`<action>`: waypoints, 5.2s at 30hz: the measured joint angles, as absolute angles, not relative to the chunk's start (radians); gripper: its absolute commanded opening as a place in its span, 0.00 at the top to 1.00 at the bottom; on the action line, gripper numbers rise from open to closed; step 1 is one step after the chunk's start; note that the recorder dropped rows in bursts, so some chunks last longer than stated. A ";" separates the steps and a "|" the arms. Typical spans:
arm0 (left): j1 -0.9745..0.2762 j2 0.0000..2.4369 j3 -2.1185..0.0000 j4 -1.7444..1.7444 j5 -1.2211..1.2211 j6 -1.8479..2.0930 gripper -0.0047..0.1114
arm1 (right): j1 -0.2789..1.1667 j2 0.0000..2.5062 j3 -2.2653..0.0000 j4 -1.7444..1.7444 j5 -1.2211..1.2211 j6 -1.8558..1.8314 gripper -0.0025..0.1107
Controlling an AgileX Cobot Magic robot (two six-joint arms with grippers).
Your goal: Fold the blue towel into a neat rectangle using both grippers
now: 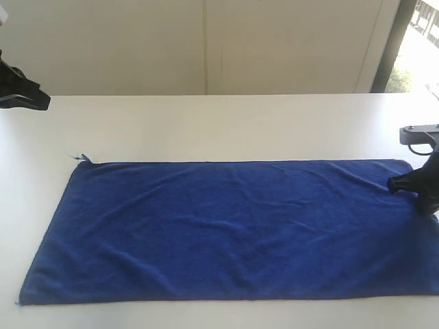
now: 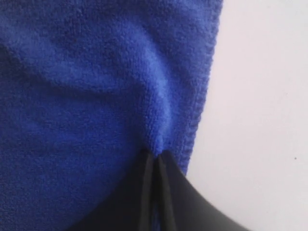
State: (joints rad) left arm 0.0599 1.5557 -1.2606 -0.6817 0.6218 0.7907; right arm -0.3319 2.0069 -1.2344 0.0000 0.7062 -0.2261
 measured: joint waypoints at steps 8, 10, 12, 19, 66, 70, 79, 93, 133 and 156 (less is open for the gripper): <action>0.060 1.556 -1.261 -0.682 0.622 0.791 0.96 | -0.316 1.962 -1.234 0.000 0.701 -0.229 0.98; 0.060 1.556 -1.261 -0.682 0.622 0.791 0.96 | -0.306 1.948 -1.239 0.000 0.701 -0.231 0.98; 0.060 1.556 -1.261 -0.682 0.622 0.791 0.96 | -0.290 1.939 -1.249 0.000 0.702 -0.231 0.98; 0.060 1.556 -1.261 -0.682 0.622 0.791 0.96 | -0.202 1.927 -1.294 0.000 0.748 -0.235 0.98; 0.060 1.556 -1.261 -0.668 0.547 0.791 0.96 | 0.675 2.301 -2.136 0.221 0.853 -0.226 0.98; 0.060 1.556 -1.261 -0.666 0.540 0.791 0.96 | 0.679 2.351 -2.183 0.223 0.858 -0.206 0.98; 0.060 1.556 -1.261 -0.652 0.540 0.791 0.96 | 0.679 2.391 -2.190 0.253 0.809 -0.202 0.51; 0.060 1.556 -1.261 -0.632 0.545 0.791 0.96 | 0.636 2.243 -2.144 0.031 1.094 -0.202 0.94; 0.060 1.556 -1.261 -0.630 0.563 0.791 0.96 | 0.250 2.081 -1.373 -0.061 0.929 -0.393 0.98; -0.019 1.847 -1.630 -0.716 1.016 0.793 0.96 | 0.199 1.867 -1.338 -0.044 0.852 -0.406 0.86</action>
State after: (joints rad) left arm -0.0193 1.8473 -1.6302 -0.7159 1.0156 0.7931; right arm 0.1992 1.8670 -1.3385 -0.0436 0.8525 -0.4056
